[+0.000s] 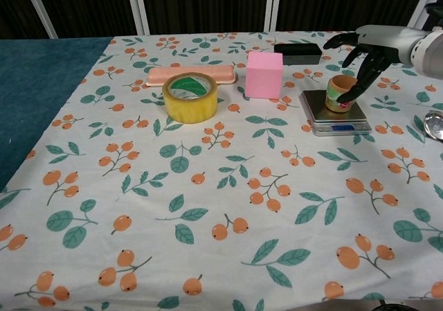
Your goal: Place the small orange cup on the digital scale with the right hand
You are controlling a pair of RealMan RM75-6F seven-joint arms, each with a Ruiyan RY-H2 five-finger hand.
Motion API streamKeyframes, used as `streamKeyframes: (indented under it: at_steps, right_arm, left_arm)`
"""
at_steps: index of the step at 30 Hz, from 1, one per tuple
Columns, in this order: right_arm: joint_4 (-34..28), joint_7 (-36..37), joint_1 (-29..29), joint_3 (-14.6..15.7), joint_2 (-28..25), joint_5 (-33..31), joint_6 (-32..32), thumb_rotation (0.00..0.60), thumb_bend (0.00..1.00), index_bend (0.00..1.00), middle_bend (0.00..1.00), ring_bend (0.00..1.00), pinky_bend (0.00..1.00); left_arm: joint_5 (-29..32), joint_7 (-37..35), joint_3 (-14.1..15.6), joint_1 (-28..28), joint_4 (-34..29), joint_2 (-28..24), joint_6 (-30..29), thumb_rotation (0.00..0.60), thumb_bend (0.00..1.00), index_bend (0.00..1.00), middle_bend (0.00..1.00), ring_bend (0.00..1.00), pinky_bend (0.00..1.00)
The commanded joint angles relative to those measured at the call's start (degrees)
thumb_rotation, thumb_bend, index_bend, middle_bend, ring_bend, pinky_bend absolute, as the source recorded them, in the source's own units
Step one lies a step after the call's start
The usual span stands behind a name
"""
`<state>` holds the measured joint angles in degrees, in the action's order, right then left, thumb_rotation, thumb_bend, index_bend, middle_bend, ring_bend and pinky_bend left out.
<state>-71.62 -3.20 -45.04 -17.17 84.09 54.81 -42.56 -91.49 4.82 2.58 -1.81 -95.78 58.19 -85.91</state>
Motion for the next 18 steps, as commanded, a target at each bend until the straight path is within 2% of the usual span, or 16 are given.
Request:
streamKeyframes:
  at_steps: [1, 7, 11, 12, 14, 15, 16, 18]
  right_arm:
    - [-5.1, -1.3, 2.7, 0.7, -3.4, 2.4, -5.2, 0.600, 0.02, 0.08, 0.00, 0.17, 0.28]
    - [-17.8, -5.8, 10.4, 4.7, -10.9, 9.3, -18.4, 0.600, 0.02, 0.07, 0.00, 0.16, 0.26]
    - [-27.6, -8.6, 18.3, 9.9, -15.9, 16.0, -29.5, 0.600, 0.02, 0.07, 0.00, 0.16, 0.26]
    - [-28.5, -8.8, 19.3, 10.8, -16.3, 16.7, -30.7, 0.600, 0.02, 0.07, 0.00, 0.16, 0.26]
    - [-31.7, -8.8, 23.8, 14.7, -17.5, 20.2, -35.3, 0.600, 0.02, 0.07, 0.00, 0.16, 0.26]
    - [-32.1, -8.8, 24.6, 15.4, -17.6, 20.9, -36.1, 0.600, 0.02, 0.07, 0.00, 0.16, 0.26]
    - [-32.7, -8.6, 27.3, 17.7, -17.6, 22.6, -38.7, 0.600, 0.02, 0.07, 0.00, 0.16, 0.26]
    - [-31.8, -9.0, 30.6, 20.4, -16.8, 24.9, -42.1, 0.600, 0.02, 0.07, 0.00, 0.16, 0.26]
  left_arm:
    - [-0.1, 0.1, 0.0, 0.0, 0.0, 0.0, -0.1, 0.600, 0.13, 0.03, 0.00, 0.00, 0.23]
    - [-0.5, 0.4, 0.1, 0.0, 0.1, 0.1, -0.2, 0.600, 0.13, 0.03, 0.00, 0.00, 0.23]
    - [-0.7, 0.6, 0.1, 0.2, 0.1, 0.2, -0.5, 0.600, 0.13, 0.03, 0.00, 0.00, 0.23]
    - [-0.7, 0.6, 0.1, 0.2, 0.1, 0.3, -0.6, 0.600, 0.13, 0.03, 0.00, 0.00, 0.23]
    - [-0.9, 0.4, 0.1, 0.3, 0.1, 0.4, -1.0, 0.600, 0.13, 0.03, 0.00, 0.00, 0.22]
    - [-1.0, 0.4, 0.1, 0.3, 0.2, 0.4, -1.1, 0.600, 0.13, 0.03, 0.00, 0.00, 0.21]
    - [-1.4, 0.2, 0.0, 0.4, 0.4, 0.6, -1.6, 0.600, 0.13, 0.03, 0.00, 0.00, 0.21]
    - [-2.1, 0.0, 0.0, 0.5, 0.8, 0.9, -2.3, 0.600, 0.13, 0.03, 0.00, 0.00, 0.19]
